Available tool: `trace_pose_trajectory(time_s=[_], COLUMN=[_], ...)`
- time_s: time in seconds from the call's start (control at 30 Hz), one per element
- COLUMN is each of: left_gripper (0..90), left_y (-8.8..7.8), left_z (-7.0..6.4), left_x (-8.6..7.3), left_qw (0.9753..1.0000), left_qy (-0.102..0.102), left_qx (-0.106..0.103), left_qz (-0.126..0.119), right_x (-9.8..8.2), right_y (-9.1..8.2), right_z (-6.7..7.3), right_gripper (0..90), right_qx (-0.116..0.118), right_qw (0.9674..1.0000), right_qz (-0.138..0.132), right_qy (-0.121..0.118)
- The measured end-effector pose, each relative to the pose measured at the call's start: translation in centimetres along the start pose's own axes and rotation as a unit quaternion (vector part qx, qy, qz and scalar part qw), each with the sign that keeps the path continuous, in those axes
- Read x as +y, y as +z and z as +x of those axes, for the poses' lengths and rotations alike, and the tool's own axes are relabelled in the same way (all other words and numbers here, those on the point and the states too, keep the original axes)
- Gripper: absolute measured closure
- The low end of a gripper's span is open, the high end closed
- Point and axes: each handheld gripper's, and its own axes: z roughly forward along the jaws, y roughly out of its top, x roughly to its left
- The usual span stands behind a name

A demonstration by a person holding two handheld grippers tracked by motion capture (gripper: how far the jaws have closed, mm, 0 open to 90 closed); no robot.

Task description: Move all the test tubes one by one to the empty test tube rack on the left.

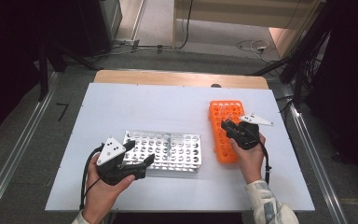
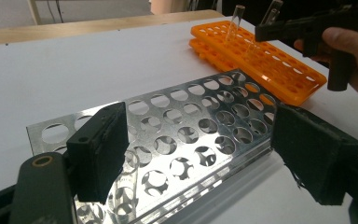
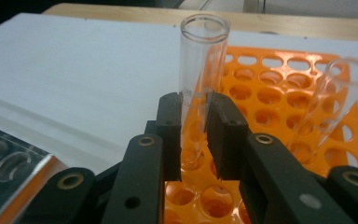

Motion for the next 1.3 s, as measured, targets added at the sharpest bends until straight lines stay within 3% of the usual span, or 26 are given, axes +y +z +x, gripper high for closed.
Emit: trace_pose_trajectory(time_s=[0.3,0.7,1.07,1.3], left_gripper=[18.6,18.5,20.5,20.4], left_y=[0.0,0.0,-0.1,0.1], left_z=[-0.1,-0.7,-1.5,-2.0], left_x=[0.0,0.1,0.5,0.5], left_qw=[1.0,1.0,0.9997,0.9995], left_qy=[0.002,0.004,0.015,0.02], left_qx=[0.002,-0.004,-0.019,-0.025], left_qz=[0.003,0.003,0.001,0.001], right_x=[1.0,1.1,0.3,-0.6], right_y=[-2.3,-5.5,-8.2,-8.9], right_z=[0.5,2.7,5.8,7.7], right_gripper=[73.3,73.4,73.4,73.3], right_qx=[0.011,0.055,0.113,0.144], right_qw=[0.9998,0.9977,0.9917,0.9867], right_qz=[-0.016,-0.009,-0.001,0.013], right_qy=[-0.01,-0.04,-0.061,-0.074])
